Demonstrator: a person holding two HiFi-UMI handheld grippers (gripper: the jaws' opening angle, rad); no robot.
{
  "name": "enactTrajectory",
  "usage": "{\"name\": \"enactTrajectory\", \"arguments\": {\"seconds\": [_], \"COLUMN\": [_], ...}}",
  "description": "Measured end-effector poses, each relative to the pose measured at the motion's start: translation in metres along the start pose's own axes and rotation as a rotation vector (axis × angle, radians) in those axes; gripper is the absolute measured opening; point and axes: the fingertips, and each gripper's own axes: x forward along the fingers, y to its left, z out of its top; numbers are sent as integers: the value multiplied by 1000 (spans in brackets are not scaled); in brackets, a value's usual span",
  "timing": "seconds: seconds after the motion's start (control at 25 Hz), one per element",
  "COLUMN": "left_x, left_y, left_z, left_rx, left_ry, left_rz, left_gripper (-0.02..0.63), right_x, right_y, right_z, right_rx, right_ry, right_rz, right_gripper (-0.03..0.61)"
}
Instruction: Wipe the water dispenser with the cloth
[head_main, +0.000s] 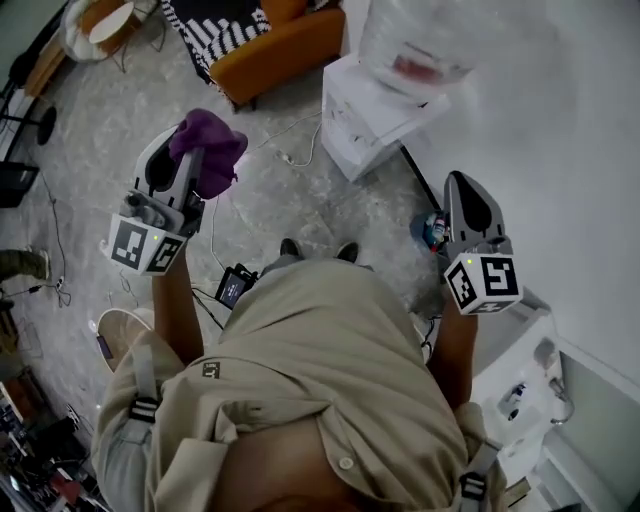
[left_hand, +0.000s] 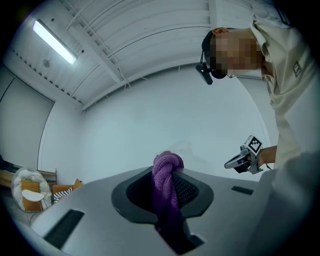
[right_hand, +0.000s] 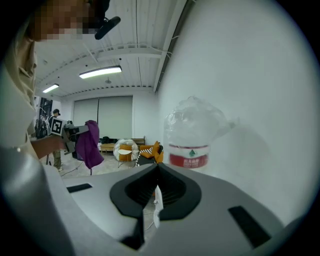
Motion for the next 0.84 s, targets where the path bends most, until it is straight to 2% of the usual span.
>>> {"name": "enactTrajectory", "arguments": {"seconds": [0.32,0.52,0.84], "left_x": [-8,-12,-44], "left_y": [-18,-24,-15], "left_z": [14,3,14], "left_rx": [13,-10,-25], "left_ry": [-11,-9,-20], "left_rz": [-86,-129,-148], "left_gripper": [74,74,74], "right_x": [-15,-13,-22], "right_y": [17,28,63], "right_z": [3,-6,3], "right_rx": [-2,4,-2], "right_ry": [-2,15,24], "right_rz": [-35,-41,-49], "right_gripper": [22,23,23]}}
